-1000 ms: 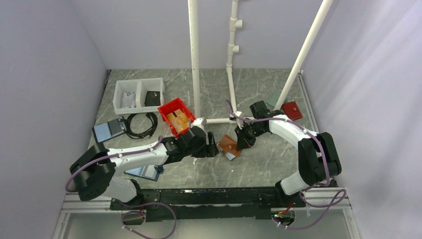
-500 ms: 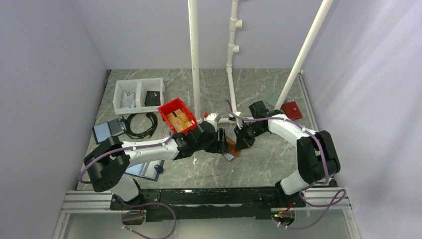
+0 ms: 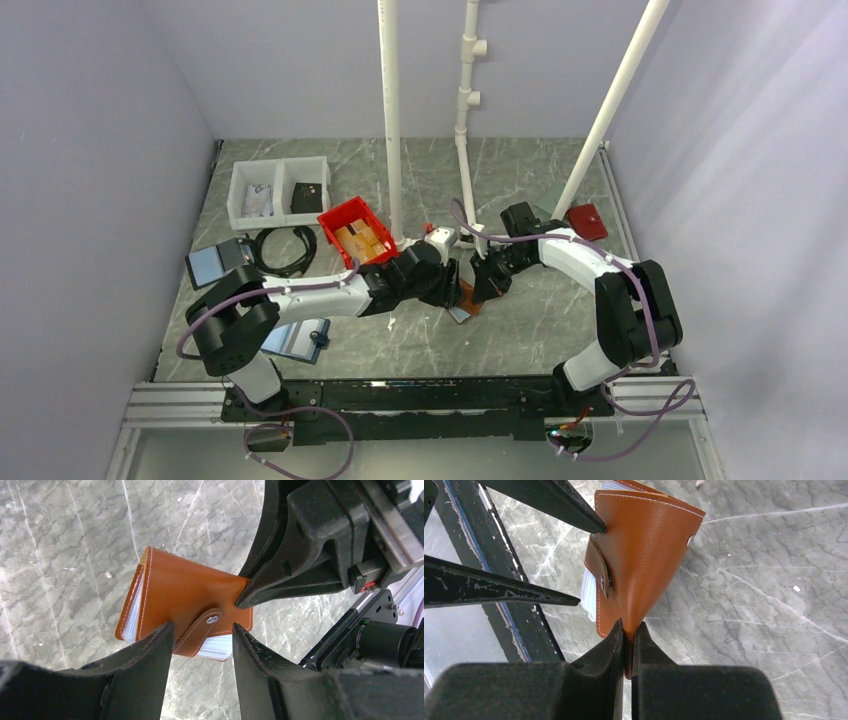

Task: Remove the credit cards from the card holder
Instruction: Open the card holder at the center of the board.

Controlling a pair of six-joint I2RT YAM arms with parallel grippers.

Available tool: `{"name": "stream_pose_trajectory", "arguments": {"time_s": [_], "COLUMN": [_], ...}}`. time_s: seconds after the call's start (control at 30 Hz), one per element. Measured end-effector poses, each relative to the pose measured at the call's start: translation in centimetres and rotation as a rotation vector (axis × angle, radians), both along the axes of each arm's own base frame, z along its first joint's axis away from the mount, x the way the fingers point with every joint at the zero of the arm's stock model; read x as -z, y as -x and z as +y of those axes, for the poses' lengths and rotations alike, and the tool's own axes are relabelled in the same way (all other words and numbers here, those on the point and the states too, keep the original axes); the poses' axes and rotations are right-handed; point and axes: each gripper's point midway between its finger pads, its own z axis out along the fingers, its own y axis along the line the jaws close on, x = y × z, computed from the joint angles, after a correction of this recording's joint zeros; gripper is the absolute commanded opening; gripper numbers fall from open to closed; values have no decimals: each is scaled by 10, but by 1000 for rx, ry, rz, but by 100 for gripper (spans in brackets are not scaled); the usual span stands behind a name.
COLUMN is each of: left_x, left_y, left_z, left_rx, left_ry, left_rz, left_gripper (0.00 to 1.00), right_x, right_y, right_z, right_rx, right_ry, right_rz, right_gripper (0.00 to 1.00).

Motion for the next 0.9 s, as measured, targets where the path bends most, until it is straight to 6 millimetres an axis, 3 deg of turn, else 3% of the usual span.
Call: {"name": "stream_pose_trajectory", "arguments": {"time_s": [0.8,0.9], "left_x": [22,24], "left_y": [-7,-8], "left_z": [-4,-6], "left_rx": [-168,-182], "left_ry": [-220,-242], "left_rz": [10,10], "left_gripper": [50,43], "right_x": [6,7], "right_y": [7,6], "right_z": [9,8], "right_rx": [31,36], "right_ry": [-38,-36], "right_rz": [124,131], "right_gripper": [1,0]}}
